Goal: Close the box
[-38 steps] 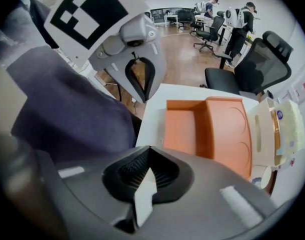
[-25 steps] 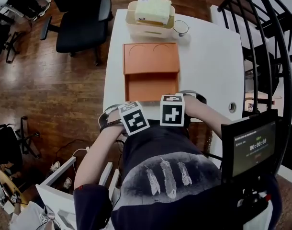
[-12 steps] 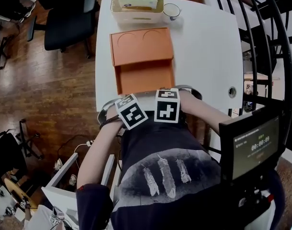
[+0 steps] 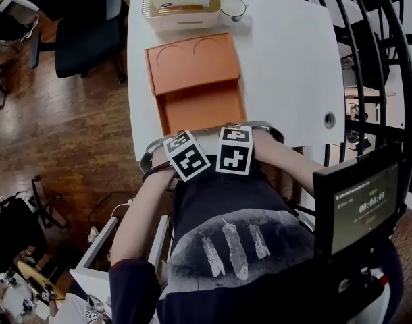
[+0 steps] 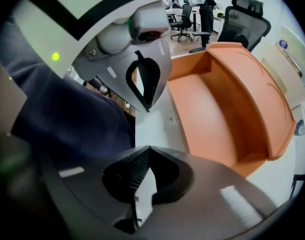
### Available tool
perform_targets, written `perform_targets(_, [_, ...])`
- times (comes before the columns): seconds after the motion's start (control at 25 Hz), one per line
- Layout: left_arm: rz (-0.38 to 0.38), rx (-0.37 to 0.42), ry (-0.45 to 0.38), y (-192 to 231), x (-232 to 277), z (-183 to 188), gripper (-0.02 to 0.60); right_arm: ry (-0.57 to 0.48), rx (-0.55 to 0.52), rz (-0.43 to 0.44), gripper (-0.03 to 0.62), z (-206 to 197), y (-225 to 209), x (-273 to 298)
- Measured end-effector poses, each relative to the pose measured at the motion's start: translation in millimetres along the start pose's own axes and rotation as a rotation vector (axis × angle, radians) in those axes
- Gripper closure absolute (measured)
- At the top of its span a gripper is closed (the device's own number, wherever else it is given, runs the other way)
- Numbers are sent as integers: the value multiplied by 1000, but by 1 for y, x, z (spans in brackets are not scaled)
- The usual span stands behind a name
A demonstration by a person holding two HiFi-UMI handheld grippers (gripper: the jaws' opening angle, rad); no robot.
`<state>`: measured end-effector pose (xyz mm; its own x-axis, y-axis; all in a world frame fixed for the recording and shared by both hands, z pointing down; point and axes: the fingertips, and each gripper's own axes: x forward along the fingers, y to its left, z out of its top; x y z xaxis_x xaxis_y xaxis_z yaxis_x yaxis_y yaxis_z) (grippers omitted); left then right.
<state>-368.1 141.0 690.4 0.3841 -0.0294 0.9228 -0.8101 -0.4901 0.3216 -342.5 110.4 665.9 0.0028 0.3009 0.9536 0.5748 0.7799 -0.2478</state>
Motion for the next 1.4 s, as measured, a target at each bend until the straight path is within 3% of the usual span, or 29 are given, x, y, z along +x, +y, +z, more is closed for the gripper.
perform_targets(0.32, [25, 78, 9, 5, 8, 12, 568, -19, 54, -4, 590, -4, -4, -3])
perform_targets(0.48, [61, 85, -12, 19, 6, 24, 568, -22, 69, -3, 590, -10, -6, -5])
perform_targets(1.12, [36, 94, -51, 17, 7, 56, 568, -34, 86, 15, 590, -21, -8, -6])
perform_targets(1.4, [98, 115, -71, 33, 6, 65, 568, -21, 111, 24, 591, -29, -13, -3])
